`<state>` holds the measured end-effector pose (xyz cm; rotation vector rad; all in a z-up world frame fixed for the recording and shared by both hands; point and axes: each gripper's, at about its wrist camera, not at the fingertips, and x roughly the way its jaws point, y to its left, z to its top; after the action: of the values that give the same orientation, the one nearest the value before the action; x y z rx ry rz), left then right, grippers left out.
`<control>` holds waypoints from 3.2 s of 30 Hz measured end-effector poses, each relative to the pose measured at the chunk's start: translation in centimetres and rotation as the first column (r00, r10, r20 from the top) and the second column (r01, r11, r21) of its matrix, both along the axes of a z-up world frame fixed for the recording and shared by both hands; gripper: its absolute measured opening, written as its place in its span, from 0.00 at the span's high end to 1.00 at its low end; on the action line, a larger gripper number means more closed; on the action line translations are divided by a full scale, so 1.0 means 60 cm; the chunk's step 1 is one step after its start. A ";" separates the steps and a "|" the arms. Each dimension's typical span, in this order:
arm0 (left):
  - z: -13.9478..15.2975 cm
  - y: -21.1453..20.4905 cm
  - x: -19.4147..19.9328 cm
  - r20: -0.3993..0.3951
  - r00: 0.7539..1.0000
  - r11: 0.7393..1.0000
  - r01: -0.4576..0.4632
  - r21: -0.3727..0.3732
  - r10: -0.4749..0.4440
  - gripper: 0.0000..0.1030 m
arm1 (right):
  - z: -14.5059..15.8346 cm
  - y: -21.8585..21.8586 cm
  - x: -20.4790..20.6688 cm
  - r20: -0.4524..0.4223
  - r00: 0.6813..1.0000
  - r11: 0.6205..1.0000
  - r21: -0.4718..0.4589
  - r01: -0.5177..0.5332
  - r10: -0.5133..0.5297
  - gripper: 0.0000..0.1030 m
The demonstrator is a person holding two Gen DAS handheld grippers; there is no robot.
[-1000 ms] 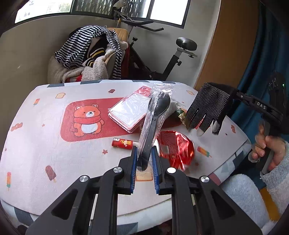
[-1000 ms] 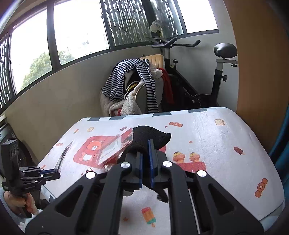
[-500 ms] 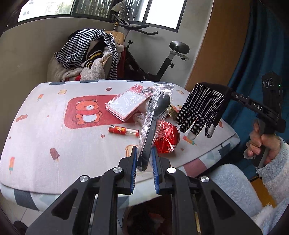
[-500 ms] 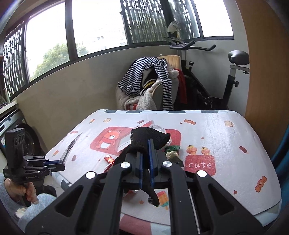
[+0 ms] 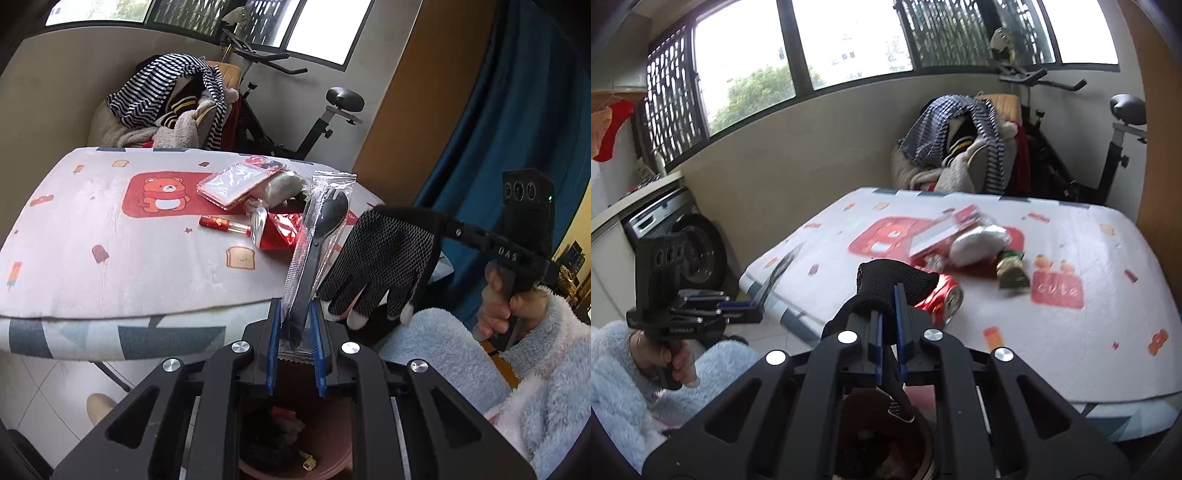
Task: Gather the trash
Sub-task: 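Carry the glove over the pot and open the right gripper, then lower the plastic-wrapped spoon into the pot and open the left gripper, then reach the right gripper to the crushed red Coca-Cola can and grasp it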
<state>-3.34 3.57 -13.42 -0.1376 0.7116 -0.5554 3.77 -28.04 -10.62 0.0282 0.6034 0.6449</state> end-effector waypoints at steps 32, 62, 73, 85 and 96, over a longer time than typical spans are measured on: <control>-0.050 0.027 -0.025 -0.049 0.998 0.999 -0.043 -0.011 0.042 0.85 | -0.217 0.140 -0.027 -0.445 0.895 0.911 -0.374 -0.173 -0.012 0.68; -0.126 -0.037 0.003 -0.171 0.985 0.998 0.033 0.057 -0.023 0.84 | -0.150 0.001 -0.017 -0.166 0.981 0.982 -0.171 0.077 -0.105 0.11; -0.139 -0.035 0.020 -0.203 0.979 0.998 0.004 0.055 0.007 0.50 | -0.149 0.013 -0.036 -0.146 0.986 0.976 -0.211 0.053 -0.085 0.10; -0.137 -0.004 0.026 -0.196 0.973 0.992 -0.116 0.049 0.123 0.33 | -0.165 0.025 -0.005 -0.161 0.981 0.980 -0.184 0.082 -0.112 0.10; -0.130 0.026 0.026 -0.178 0.961 0.977 -0.209 0.034 0.212 0.33 | -0.171 0.032 -0.002 -0.159 0.980 0.973 -0.212 0.087 -0.123 0.10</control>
<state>-1.77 5.11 -21.22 -0.2493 0.8665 -0.3357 3.64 -26.13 -20.87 -0.0767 0.8270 0.4777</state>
